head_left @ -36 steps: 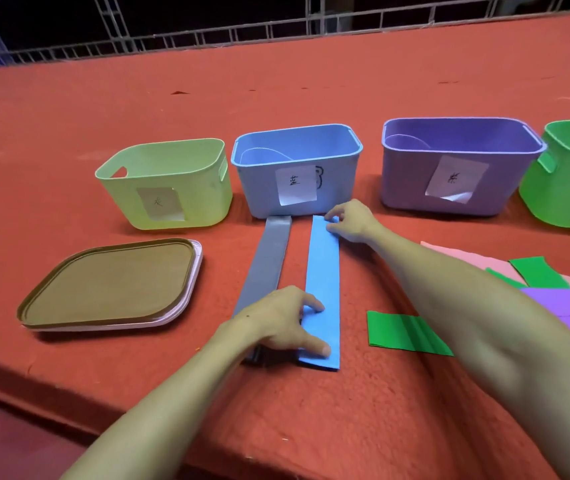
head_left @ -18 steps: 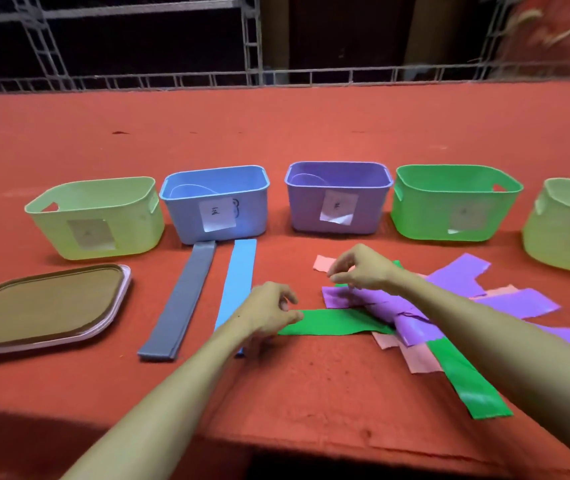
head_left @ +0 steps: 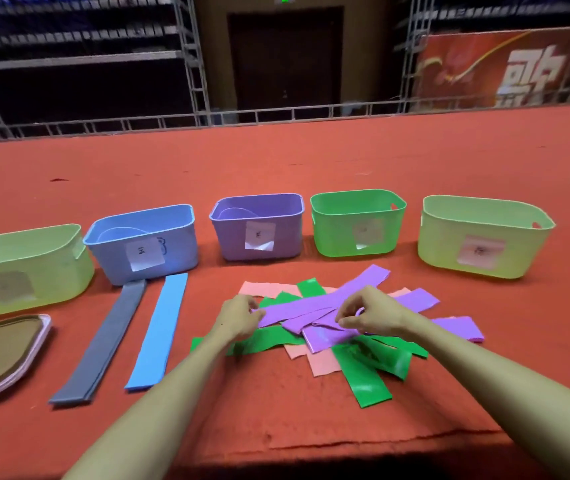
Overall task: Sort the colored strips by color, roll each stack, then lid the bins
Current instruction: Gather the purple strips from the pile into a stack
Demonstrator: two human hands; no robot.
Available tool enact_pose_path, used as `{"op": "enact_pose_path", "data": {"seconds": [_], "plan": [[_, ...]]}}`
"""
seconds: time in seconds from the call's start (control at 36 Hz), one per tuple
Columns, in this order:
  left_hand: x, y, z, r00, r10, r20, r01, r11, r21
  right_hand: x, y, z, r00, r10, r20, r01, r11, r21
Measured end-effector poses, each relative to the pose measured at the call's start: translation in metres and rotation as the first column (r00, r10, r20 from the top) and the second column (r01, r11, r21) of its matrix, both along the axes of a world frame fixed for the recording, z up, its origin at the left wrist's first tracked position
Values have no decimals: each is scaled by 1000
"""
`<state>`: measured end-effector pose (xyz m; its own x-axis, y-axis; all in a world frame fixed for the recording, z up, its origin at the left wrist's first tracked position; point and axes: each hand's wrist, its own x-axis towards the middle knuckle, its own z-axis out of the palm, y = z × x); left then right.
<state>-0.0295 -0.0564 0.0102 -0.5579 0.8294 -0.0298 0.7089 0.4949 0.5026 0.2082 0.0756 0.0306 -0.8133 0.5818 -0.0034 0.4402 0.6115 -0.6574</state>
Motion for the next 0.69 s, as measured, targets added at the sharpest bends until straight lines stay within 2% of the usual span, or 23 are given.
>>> {"op": "enact_pose_path", "data": {"seconds": [0.08, 0.22, 0.33, 0.42, 0.5, 0.58, 0.69], "plan": [[-15, 1, -13, 992, 109, -55, -112, 992, -54, 5, 3, -5, 1000, 10, 17, -10, 1000, -4], [-14, 6, -27, 967, 158, -201, -188, 972, -143, 6, 4, -12, 999, 3, 35, -3, 1000, -8], [-11, 16, -34, 963, 214, -164, -236, 963, -131, 4, 4, -13, 998, 6, 55, -6, 1000, 8], [-14, 21, -40, 951, 308, -19, -308, 951, -8, 3, 4, -11, 998, 7, 65, -9, 999, 32], [-6, 24, -35, 961, 259, 93, -274, 938, 213, 2, 7, -7, 999, -2, 47, -1, 997, 72], [8, 26, -17, 989, 121, 86, -146, 893, 427, -1, 10, 5, 1000, -31, -2, 31, 992, 119], [26, 34, 20, 998, -34, 43, 3, 817, 577, -9, 9, 33, 994, -18, -103, 39, 978, 205]]}}
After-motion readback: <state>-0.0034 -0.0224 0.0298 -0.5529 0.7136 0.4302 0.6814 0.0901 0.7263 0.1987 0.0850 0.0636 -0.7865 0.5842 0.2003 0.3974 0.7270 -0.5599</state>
